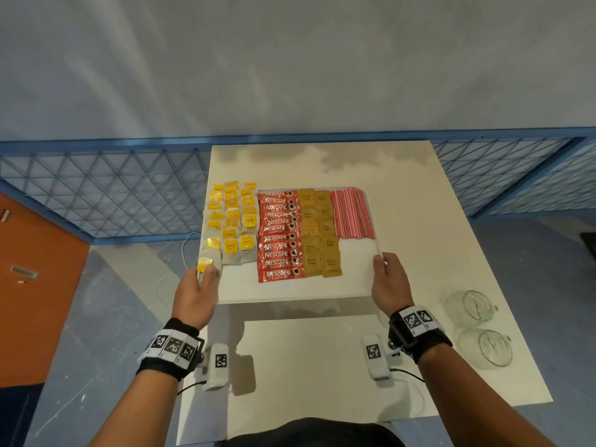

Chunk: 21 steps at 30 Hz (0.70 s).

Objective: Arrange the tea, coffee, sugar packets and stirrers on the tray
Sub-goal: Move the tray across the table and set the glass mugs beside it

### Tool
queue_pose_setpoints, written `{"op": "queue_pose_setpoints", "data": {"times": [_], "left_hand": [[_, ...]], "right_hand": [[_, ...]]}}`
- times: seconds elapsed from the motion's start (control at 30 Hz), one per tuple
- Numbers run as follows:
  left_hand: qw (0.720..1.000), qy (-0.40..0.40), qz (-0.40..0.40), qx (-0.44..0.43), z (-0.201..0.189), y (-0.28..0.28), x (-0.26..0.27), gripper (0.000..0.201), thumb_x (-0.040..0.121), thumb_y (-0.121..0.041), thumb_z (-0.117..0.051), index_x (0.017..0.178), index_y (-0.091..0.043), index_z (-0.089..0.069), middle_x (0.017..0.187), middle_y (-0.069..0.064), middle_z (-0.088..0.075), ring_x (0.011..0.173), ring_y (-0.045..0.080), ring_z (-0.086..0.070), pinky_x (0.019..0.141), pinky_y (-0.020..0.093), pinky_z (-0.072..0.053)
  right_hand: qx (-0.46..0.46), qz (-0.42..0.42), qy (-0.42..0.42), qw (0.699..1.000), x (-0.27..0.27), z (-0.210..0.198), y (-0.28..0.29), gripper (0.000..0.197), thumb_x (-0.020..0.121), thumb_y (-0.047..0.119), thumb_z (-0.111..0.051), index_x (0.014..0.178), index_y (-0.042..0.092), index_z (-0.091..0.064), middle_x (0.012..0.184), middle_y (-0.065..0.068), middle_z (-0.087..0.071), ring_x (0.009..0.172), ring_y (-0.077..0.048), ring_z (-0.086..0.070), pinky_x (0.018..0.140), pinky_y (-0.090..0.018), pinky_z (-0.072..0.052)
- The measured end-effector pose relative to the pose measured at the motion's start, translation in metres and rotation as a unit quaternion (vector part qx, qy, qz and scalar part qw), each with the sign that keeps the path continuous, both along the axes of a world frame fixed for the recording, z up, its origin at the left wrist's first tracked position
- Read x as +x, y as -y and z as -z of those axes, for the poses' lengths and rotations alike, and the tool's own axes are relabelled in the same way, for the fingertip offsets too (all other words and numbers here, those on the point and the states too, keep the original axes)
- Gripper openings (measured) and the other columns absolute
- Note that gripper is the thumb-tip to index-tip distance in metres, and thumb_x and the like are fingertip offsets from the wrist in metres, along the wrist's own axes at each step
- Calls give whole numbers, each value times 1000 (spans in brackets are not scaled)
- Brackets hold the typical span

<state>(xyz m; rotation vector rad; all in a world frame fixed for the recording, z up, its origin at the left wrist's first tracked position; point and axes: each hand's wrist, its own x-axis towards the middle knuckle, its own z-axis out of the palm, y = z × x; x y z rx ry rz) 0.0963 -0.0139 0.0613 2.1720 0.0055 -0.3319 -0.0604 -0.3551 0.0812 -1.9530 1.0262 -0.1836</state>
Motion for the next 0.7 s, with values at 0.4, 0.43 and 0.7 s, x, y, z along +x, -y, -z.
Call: {"op": "queue_pose_setpoints", "data": {"times": [0.4,0.43,0.7], "left_hand": [[999,33,-8,3,-31,6,38,38,105,-44,-40,94,-14,-61,83,5,-62,77,19,-57,61,33,-37],[999,33,-10,0,-32,9,41,37,105,-43,-40,93,-14,-61,83,5,-62,76,19,-56,61,33,-37],[999,34,-27,0,-31,25,72,38,105,-45,-39,97,-15,-62,84,2,-64,79,17,-60,60,32,-39]], "right_hand": [[-1,-1,61,998,39,-15,13,26,109,31,-39,110,12,-57,94,-1,-62,88,-21,-58,77,-36,-42],[-1,-3,66,998,45,-14,16,26,109,31,-39,109,12,-57,94,-2,-62,87,-22,-58,77,-36,-43],[19,-11,87,996,87,-17,37,23,109,30,-42,112,14,-57,99,0,-64,90,-18,-59,76,-33,-44]]}}
